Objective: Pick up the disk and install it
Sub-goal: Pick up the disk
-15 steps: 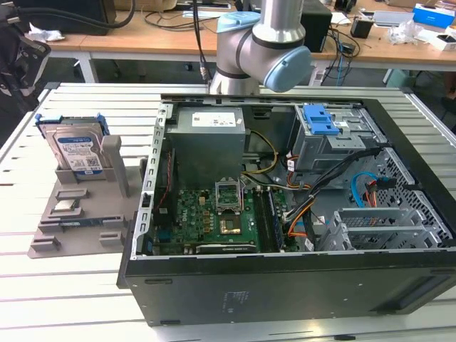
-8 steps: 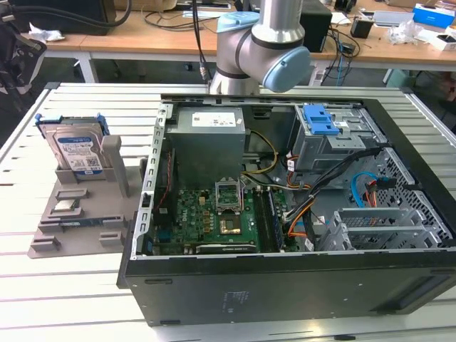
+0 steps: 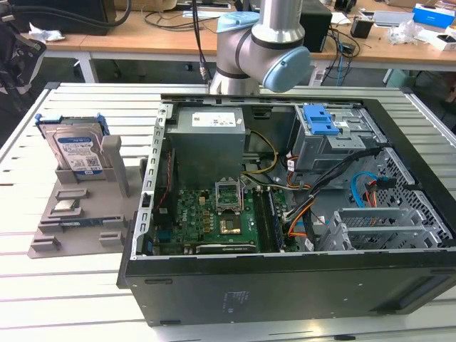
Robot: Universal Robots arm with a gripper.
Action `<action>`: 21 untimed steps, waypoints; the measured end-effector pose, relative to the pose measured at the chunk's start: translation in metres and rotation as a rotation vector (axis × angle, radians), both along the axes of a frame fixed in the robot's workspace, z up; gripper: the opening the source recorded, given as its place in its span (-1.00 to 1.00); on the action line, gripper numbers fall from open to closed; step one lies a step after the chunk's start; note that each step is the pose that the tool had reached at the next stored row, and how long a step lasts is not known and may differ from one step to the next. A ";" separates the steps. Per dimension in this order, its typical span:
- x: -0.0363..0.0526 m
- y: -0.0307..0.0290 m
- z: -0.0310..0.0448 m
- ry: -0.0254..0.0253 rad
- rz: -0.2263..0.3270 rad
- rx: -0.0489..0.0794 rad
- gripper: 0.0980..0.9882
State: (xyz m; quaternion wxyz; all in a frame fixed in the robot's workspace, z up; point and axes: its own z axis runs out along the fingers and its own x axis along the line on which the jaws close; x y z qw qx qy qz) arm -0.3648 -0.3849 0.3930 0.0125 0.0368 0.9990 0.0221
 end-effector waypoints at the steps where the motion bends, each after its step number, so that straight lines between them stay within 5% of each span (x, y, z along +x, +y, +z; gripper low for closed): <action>1: -0.0001 0.0000 0.0001 0.0001 0.019 0.000 -0.98; 8: 0.0000 0.0000 0.0000 0.0000 0.308 0.000 -0.98; 21: -0.0001 0.0000 0.0000 0.0000 0.465 0.000 -0.98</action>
